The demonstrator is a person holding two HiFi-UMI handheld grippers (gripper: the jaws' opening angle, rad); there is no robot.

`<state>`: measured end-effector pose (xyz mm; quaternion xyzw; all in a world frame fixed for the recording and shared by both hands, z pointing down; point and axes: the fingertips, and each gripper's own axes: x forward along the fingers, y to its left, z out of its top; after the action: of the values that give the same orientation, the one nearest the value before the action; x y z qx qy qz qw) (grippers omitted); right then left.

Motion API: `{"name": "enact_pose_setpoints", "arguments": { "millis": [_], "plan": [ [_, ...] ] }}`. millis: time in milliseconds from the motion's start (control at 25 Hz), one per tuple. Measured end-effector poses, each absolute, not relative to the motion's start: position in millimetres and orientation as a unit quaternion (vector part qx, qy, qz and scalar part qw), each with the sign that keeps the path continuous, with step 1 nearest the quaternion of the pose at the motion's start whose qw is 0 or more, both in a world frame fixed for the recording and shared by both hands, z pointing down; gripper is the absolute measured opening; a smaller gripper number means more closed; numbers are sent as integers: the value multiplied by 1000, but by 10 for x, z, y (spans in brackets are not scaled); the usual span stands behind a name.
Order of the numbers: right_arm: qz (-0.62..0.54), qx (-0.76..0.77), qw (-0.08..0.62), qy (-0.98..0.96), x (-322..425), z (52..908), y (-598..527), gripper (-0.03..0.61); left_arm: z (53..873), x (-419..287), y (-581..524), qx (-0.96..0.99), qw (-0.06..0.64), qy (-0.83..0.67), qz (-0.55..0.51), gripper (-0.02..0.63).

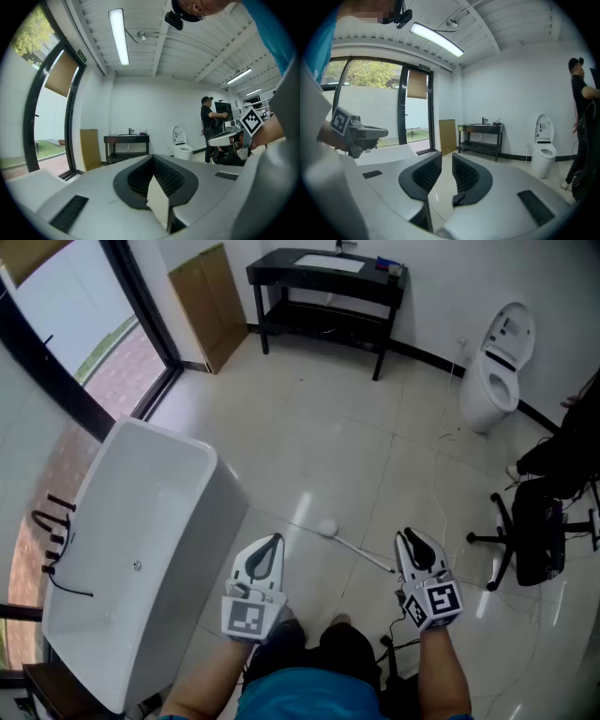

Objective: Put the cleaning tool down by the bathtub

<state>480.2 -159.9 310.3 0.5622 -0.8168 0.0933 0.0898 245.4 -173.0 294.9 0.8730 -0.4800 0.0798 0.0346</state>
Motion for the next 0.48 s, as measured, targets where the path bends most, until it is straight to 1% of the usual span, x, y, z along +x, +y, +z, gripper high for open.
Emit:
{"name": "enact_pose_setpoints", "arguments": {
  "millis": [160, 280, 400, 480],
  "plan": [
    [93, 555, 102, -820, 4657, 4026, -1996, 91, 3748, 2366, -2168, 878, 32, -472, 73, -5],
    [96, 537, 122, -829, 4744, 4895, -2225, 91, 4494, 2540, -2386, 875, 44, -475, 77, -5],
    [104, 518, 146, -837, 4895, 5902, -2361, 107, 5374, 2785, -2530, 876, 46, -472, 85, -5],
    [105, 510, 163, -838, 4917, 6656, -2467, 107, 6077, 2824, -2653, 875, 46, -473, 90, -5]
  ]
}}
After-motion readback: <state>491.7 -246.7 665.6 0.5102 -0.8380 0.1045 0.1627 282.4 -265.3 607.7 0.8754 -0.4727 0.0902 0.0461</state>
